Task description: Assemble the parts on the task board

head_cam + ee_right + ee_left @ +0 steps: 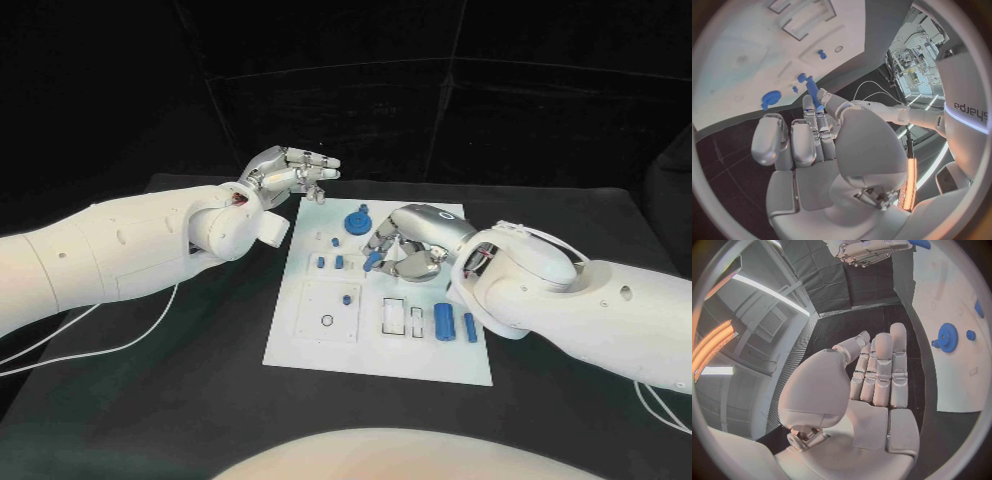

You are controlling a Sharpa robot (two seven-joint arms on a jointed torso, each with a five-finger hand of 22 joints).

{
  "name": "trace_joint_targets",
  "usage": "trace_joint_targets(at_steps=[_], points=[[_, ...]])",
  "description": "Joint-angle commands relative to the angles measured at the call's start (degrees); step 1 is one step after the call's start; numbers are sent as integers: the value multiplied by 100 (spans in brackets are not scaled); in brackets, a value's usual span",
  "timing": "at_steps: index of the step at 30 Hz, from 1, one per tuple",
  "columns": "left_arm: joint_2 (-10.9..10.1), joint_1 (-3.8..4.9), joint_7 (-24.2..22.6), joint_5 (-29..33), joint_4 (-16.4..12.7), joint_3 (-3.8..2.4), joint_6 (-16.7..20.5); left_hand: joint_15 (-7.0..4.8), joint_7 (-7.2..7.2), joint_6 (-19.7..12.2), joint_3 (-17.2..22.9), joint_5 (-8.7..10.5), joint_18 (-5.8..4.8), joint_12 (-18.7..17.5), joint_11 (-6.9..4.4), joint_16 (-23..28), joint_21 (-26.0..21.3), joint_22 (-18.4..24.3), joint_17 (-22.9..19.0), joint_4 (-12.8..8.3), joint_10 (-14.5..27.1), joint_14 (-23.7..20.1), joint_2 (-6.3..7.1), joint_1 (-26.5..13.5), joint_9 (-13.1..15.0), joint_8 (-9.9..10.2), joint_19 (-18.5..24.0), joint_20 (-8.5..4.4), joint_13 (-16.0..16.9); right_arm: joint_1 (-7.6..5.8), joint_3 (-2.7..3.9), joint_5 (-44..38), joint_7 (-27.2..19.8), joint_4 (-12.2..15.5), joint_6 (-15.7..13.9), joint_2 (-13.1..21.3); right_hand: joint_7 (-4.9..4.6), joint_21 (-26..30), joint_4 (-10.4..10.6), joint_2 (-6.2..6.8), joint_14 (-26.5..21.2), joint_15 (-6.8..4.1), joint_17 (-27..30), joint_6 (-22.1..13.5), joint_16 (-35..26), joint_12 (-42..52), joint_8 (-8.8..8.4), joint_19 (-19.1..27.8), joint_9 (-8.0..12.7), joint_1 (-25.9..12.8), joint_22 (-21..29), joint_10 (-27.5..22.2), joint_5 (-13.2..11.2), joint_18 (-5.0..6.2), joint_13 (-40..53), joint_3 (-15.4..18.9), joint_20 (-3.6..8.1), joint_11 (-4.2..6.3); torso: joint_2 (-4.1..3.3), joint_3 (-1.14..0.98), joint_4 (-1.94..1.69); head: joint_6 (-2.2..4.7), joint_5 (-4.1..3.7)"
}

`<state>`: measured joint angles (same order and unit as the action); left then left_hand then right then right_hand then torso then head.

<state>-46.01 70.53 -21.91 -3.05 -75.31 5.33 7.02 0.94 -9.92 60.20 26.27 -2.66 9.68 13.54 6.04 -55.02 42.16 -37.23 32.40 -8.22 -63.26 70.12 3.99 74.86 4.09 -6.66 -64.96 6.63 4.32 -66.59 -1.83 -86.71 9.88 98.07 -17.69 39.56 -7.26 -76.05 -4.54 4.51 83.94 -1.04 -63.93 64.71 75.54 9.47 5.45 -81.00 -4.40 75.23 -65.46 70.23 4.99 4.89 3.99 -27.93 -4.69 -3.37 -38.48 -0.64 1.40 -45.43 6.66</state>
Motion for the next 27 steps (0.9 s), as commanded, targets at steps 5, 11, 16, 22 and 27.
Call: trace_joint_targets(at_steps=[5,11,16,22,27], points=[[38,10,-33,24,11,-5,-50,-1,-16,-1,-31,-8,81,39,-13,40,-24,5,-8,-7,44,-49,-58,-15,-7,-34,43,0,8,41,-139,-245,-302,-224,203,-533,-23,-8,18,34,188,-41,21,28,13,-38,-23,9,6,-24,23,35,33,12,-7,-10,28,4,-6,-2,9,-32,86],[71,11,-44,24,20,-5,-67,-2,-13,0,-33,-8,82,46,-16,40,-29,9,-12,-10,42,-52,-65,-9,-6,-38,43,0,9,180,-207,-467,-367,-458,403,-867,-34,0,22,37,184,-34,33,12,7,-73,-42,16,13,-23,36,16,47,13,-13,-19,25,-7,-10,1,-3,-36,102],[92,11,-22,24,29,-5,-93,-3,-13,-2,-36,-8,82,48,-15,40,-31,10,-14,-11,44,-53,-62,-9,-7,-38,43,-1,9,276,-262,-546,-259,-566,594,-1020,-43,5,27,40,181,-29,41,-1,4,-91,-53,20,18,-28,43,7,51,14,-15,-20,23,-15,-6,-5,2,-48,166],[108,11,-24,24,39,-6,-99,-2,-14,-3,-39,-8,82,48,-15,41,-32,11,-15,-11,45,-54,-60,-10,-7,-38,43,-1,9,318,-373,-619,-232,-630,706,-1107,-45,6,27,39,181,-28,42,-4,4,-96,-57,21,19,-28,44,5,52,14,-15,-22,22,-17,-5,-5,8,-88,204],[116,11,-26,24,42,-6,-102,-2,-16,-6,-43,-8,82,50,-14,41,-33,12,-16,-11,47,-55,-58,-13,-8,-38,43,0,8,348,-413,-688,-220,-685,750,-1150,-47,7,27,40,181,-26,41,-8,4,-102,-61,22,20,-26,47,2,54,14,-16,-24,21,-19,-9,-9,5,-106,222]])
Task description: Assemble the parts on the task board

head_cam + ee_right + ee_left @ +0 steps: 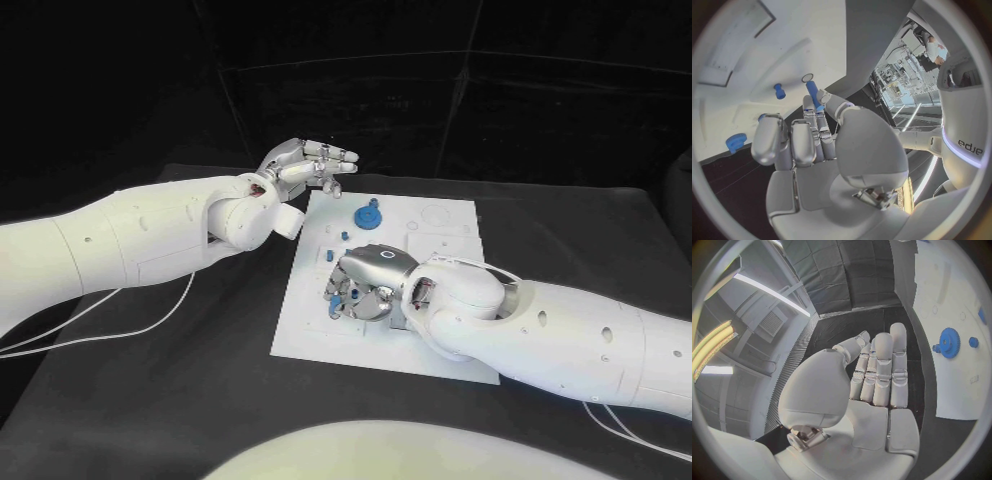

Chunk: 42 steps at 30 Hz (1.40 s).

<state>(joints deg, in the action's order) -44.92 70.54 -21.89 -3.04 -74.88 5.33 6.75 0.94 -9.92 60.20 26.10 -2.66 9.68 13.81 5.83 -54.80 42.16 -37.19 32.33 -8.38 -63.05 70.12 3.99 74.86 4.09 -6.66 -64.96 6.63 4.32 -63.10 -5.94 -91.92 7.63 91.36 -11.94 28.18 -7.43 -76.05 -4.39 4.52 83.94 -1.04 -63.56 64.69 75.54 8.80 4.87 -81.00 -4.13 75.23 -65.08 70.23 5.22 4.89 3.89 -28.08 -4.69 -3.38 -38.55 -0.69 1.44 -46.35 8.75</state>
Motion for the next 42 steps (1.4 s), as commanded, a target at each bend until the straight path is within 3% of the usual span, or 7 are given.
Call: trace_joint_targets(at_steps=[1,11,19,27,39,42], points=[[7,10,-27,24,2,-6,-75,-2,-16,-6,-26,-8,82,22,7,18,-34,9,-9,6,27,-55,-58,-13,-8,-38,43,-1,8,3,-7,-176,7,-22,185,-17,-30,7,11,39,181,-27,5,-6,5,-35,-3,22,-7,-27,9,2,31,14,-6,-8,21,-19,-1,-3,1,-17,15],[8,10,-29,24,9,-6,-75,-2,-16,-6,-26,-8,82,22,7,18,-34,9,-9,6,27,-55,-58,-13,-8,-38,43,-1,8,53,-22,-251,42,-55,214,-39,-31,9,11,38,180,-25,7,-8,4,-41,-6,23,-6,-25,10,1,33,15,-6,-11,20,-20,2,-1,2,-54,47],[3,10,-28,24,11,-6,-77,-2,-16,-6,-26,-8,82,22,7,18,-34,9,-9,6,27,-55,-58,-13,-8,-38,43,-1,8,72,-23,-427,150,-94,152,-52,-32,8,11,32,179,-24,15,-9,0,-47,-8,23,-6,-20,8,1,40,14,-6,-17,18,-21,0,4,-1,-44,49],[-4,10,-22,24,7,-6,-77,-1,-17,-10,-34,-8,82,27,8,19,-39,13,-13,10,30,-57,-61,-19,-8,-39,43,0,8,93,-23,-570,204,-136,292,-147,-39,19,4,46,175,-18,29,-21,-7,-70,-22,31,-1,-18,26,-8,51,17,-7,-20,14,-28,1,5,0,-57,51],[-13,10,-16,24,-1,-6,-79,-1,-17,-10,-34,-8,82,27,8,19,-39,13,-13,10,30,-57,-61,-19,-8,-39,43,0,8,115,-26,-668,239,-179,348,-208,-134,51,50,212,158,67,76,-226,-24,-301,-129,60,33,-134,70,-255,87,23,-17,48,-57,-137,4,5,-2,-56,52],[-16,11,-14,24,-2,-6,-79,-1,-17,-10,-34,-8,82,27,8,19,-39,13,-13,10,30,-57,-61,-19,-8,-39,43,0,8,115,-27,-671,233,-185,299,-211,-117,59,58,261,150,81,106,-318,-38,-332,-141,66,42,-159,82,-327,122,26,-18,79,-75,-147,5,3,-2,-58,52]])
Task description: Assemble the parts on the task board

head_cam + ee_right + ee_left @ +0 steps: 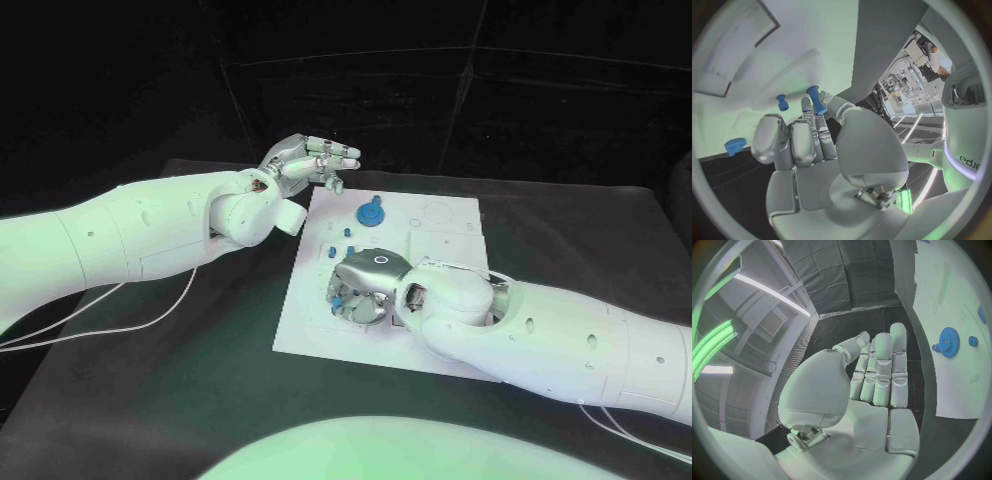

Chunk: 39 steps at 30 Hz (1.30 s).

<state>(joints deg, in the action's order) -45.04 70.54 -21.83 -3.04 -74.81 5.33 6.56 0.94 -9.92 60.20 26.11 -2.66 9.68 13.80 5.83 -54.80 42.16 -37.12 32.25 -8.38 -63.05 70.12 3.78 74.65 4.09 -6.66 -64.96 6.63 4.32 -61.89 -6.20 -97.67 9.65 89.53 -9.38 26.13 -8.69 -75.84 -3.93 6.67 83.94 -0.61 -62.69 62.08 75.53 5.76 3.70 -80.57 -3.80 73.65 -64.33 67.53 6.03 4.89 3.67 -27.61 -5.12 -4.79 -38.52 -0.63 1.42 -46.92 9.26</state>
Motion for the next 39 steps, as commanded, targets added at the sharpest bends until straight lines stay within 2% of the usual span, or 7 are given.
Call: trace_joint_targets(at_steps=[1,10,19,26,31,36,39], points=[[-3,10,-20,24,-9,-5,-60,-1,-17,-10,-34,-8,82,27,8,19,-39,5,-4,10,30,-58,-40,3,-8,-39,43,0,8,-5,-1,-98,27,-3,20,-6,21,39,15,58,148,37,30,-85,-43,-33,-24,24,11,-8,9,-76,51,27,4,41,-37,-3,3,-3,3,-2,2],[-14,11,-10,24,-16,-5,-65,0,-17,-11,-39,-8,81,33,8,19,-46,10,-9,14,35,-60,-50,0,-8,-42,42,1,8,0,-1,-103,17,2,-560,5,166,211,114,288,100,67,192,-868,-136,-81,-23,142,23,-190,272,-594,131,78,11,475,-67,-41,-1,-2,3,3,2],[-18,10,11,24,-15,-5,-97,4,-18,-16,-60,-7,80,40,11,18,-55,17,-15,31,43,-62,-53,-25,-9,-45,40,4,7,38,4,235,-207,264,-1634,417,280,467,345,196,57,103,431,-1513,-272,373,-10,250,2,52,631,-1163,286,139,48,1796,-99,-84,6,-13,5,20,-33],[-38,7,6,24,-7,-4,-106,4,-17,-18,-67,-7,80,42,10,14,-54,17,-16,32,47,-58,-52,-28,-9,-46,33,5,7,5,134,1061,-198,795,-1517,1315,53,374,482,-12,88,-16,377,-1066,-240,1037,109,155,-61,208,479,-502,579,114,184,2187,-23,84,46,21,20,45,-127],[-50,-1,-6,24,-5,13,-103,4,-16,-18,-68,-7,80,43,10,14,-54,18,-17,32,46,-59,-53,-28,-9,-46,32,5,7,-39,231,2182,48,1208,-1310,2104,121,-25,628,-74,234,-132,-215,-456,132,1829,425,-105,-166,76,-137,667,659,-3,599,2311,80,235,66,21,50,111,-284],[-90,-8,-27,24,-11,38,-96,2,-2,1,-78,-7,81,58,2,14,-59,22,-23,35,38,-64,-64,-27,-4,-62,26,5,10,-52,258,2791,356,1522,-1225,2817,364,-407,791,-115,327,-295,-871,-258,551,5616,929,-310,-354,-90,-713,1344,945,-115,4823,2691,269,396,108,20,145,163,-567],[-108,-12,-34,24,-14,47,-93,1,0,4,-79,-7,81,61,0,14,-59,22,-24,35,37,-64,-66,-26,-3,-65,25,5,10,-50,260,2723,704,1631,-1290,3074,307,-481,933,-202,341,-298,-1036,-418,653,6358,1094,-337,-429,-216,-828,1322,1121,-136,5767,2875,244,390,127,18,180,184,-663]])
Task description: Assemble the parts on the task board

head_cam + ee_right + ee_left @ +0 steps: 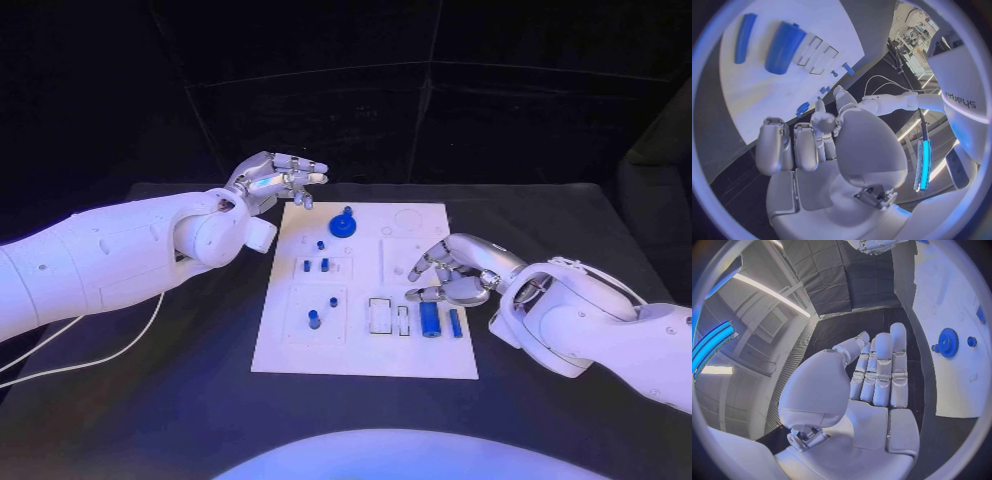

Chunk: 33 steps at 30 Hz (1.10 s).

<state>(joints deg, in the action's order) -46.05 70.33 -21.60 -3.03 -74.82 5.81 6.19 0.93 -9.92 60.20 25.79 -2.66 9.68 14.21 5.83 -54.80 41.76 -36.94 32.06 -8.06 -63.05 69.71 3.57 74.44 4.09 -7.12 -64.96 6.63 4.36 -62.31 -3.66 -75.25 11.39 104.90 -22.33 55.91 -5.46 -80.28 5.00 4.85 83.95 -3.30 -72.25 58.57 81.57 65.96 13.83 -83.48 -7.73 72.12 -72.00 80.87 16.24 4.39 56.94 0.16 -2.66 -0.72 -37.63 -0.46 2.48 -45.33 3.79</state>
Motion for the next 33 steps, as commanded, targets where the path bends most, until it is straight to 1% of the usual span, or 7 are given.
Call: trace_joint_targets(at_steps=[1,4,7,12,20,26,33], points=[[-15,8,-58,22,-16,1,-54,2,0,4,-47,-7,81,20,0,14,-19,5,-5,2,37,-23,-45,-6,-3,-19,25,5,6,-4,5,397,738,129,-38,161,-8,-60,71,-36,346,-24,-128,-89,78,571,144,-58,-65,-84,-98,43,175,-90,744,156,2,-20,46,0,88,22,-127],[-38,5,-62,22,-27,6,-50,2,0,4,-47,-7,81,20,0,14,-19,5,-5,2,37,-23,-45,-6,-3,-19,25,5,6,27,2,197,1298,202,-49,277,-12,-58,73,-99,344,-23,-208,-230,128,1222,404,-42,-206,-22,-91,197,449,-87,1626,356,2,-22,57,-8,124,13,-180],[-56,2,-65,22,-31,10,-43,0,5,12,-54,-7,82,27,-4,14,-22,8,-8,1,35,-26,-46,-5,-1,-26,22,4,7,67,-6,43,1709,215,-8,300,-16,-66,202,-118,351,-8,-265,-299,158,1335,505,-45,-261,-169,-108,223,454,-86,1797,506,3,-11,66,-12,152,3,-193],[-68,-2,-74,22,-35,14,-45,-4,13,24,-60,-8,84,36,-10,14,-26,11,-12,-1,31,-28,-53,0,2,-37,20,3,8,193,-17,-248,2071,226,21,250,-17,-109,411,-93,369,0,-382,-419,218,1431,607,-73,-318,-338,-187,252,371,-101,1960,726,0,-19,75,-21,165,-24,-192],[-90,-5,-77,23,-45,18,-47,-4,13,24,-60,-8,84,36,-10,14,-26,11,-12,-1,31,-28,-53,0,2,-37,20,3,8,336,-22,-567,2318,124,56,27,-20,-216,608,-67,414,7,-654,-502,350,1642,728,-142,-381,-345,-378,382,304,-139,2283,889,-7,-24,66,-14,149,-45,-184],[-95,-6,-74,23,-48,20,-51,-4,13,24,-60,-8,84,36,-10,14,-26,11,-12,-1,31,-28,-53,0,2,-37,20,3,8,433,-23,-631,2386,-4,140,-153,-20,-295,685,-69,444,11,-834,-524,437,1791,779,-191,-407,-316,-517,483,298,-167,2496,939,-11,-26,57,-22,157,-52,-168],[-101,-6,-66,23,-49,21,-61,-4,13,24,-60,-8,84,36,-10,14,-26,11,-12,-1,31,-28,-53,0,2,-37,20,3,8,516,-22,-715,2368,-97,235,-333,-22,-321,710,-71,452,13,-891,-536,465,1844,797,-205,-416,-291,-562,518,291,-176,2571,957,-13,-28,56,-15,154,-75,-161]])
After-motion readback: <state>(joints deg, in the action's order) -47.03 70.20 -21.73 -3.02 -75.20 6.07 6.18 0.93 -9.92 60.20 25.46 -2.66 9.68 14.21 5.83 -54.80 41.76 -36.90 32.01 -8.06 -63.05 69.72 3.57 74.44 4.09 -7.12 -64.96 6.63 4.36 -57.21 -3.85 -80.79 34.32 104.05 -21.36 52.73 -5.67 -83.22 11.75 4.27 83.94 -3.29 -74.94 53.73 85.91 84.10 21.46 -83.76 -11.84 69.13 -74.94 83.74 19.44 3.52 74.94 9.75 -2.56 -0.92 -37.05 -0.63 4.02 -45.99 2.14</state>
